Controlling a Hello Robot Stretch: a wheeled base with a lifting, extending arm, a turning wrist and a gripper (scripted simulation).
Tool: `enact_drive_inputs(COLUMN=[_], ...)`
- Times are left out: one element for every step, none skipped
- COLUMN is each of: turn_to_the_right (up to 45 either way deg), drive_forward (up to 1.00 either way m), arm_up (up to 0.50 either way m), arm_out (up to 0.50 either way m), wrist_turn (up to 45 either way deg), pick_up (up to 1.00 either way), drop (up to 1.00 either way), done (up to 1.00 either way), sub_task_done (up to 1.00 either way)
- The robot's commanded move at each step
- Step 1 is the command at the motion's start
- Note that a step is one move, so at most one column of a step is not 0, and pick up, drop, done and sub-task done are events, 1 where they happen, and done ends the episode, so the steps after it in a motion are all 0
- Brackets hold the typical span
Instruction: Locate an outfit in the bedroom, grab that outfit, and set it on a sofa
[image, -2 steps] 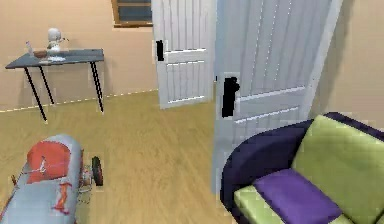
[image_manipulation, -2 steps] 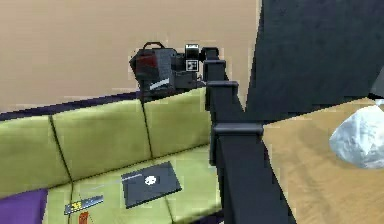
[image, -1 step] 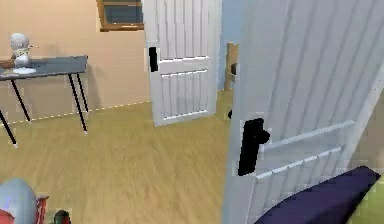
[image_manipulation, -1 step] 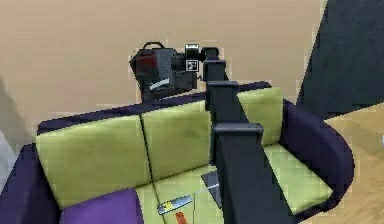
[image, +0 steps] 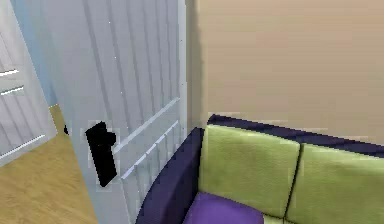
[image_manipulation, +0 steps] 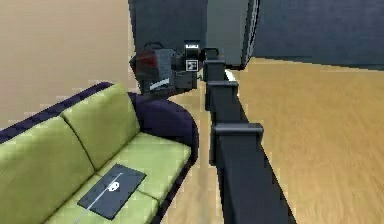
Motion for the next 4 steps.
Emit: enact_drive_inputs(turn_to_the_right=[24.0, 3.0, -45.0, -15.0], drive_forward=[0.0, 0.0, 0.0, 0.0], arm_up=[0.0, 0.0, 0.0, 0.0], arm_out=[0.0, 0.0, 0.0, 0.0], wrist_turn=[0.0, 0.0, 0.0, 0.0], pick_up=[0.0, 0.0, 0.0, 0.0], drop=[0.0, 0.0, 0.0, 0.0], done=[0.0, 0.0, 0.0, 0.0], sub_task_done=[0.0, 0.0, 0.0, 0.0])
